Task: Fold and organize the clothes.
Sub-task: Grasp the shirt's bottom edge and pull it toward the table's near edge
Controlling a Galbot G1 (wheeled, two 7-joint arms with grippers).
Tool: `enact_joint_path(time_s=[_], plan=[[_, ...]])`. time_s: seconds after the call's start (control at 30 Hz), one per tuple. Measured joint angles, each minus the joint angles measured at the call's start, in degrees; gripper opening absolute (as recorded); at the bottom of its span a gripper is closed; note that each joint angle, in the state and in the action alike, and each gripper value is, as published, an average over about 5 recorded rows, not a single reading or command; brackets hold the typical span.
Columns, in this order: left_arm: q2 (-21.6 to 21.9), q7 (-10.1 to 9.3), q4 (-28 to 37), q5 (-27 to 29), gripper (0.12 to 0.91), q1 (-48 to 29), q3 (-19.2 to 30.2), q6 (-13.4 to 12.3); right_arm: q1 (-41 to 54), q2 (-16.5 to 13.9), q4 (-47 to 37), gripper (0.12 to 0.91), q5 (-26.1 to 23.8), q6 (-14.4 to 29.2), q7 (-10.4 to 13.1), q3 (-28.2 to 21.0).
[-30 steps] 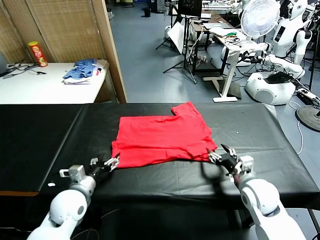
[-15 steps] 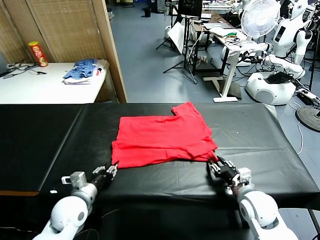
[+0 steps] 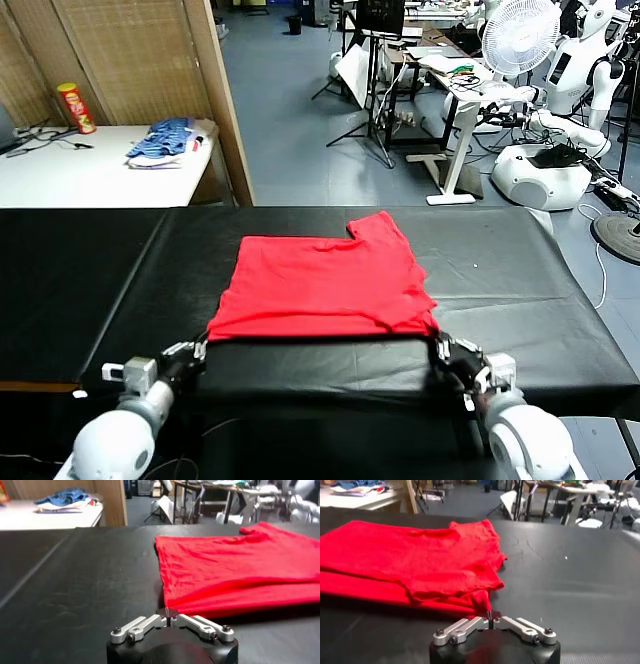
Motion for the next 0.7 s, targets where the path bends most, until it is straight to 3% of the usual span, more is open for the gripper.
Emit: enact_joint_path(time_s=[0.13, 0.37, 0.53, 0.7], plan=[[-0.3, -0.61, -2.0, 0.3, 0.125, 3.6, -0.7, 0.1, -1.6, -0.4, 1.0, 0.168, -1.0, 0.2, -1.2, 0.3], [-1.4, -2.97, -5.2, -0.5, 0.165, 8.5, -2.3, 1.3, -2.8, -2.4, 4.1, 0.505, 0.2, -0.8, -1.3, 2.1], [-2.0, -5.82, -8.4, -1.6, 0.415, 10.8, -3.6, 4.5, -1.7, -4.6, 6.8, 0.748, 5.1, -2.7, 0.6, 4.4], [-2.0, -8.90, -12.0, -3.5, 0.688, 10.1, -5.0, 7.7, 4.9, -5.5, 5.8, 0.796, 9.6, -3.9, 3.3, 5.4]])
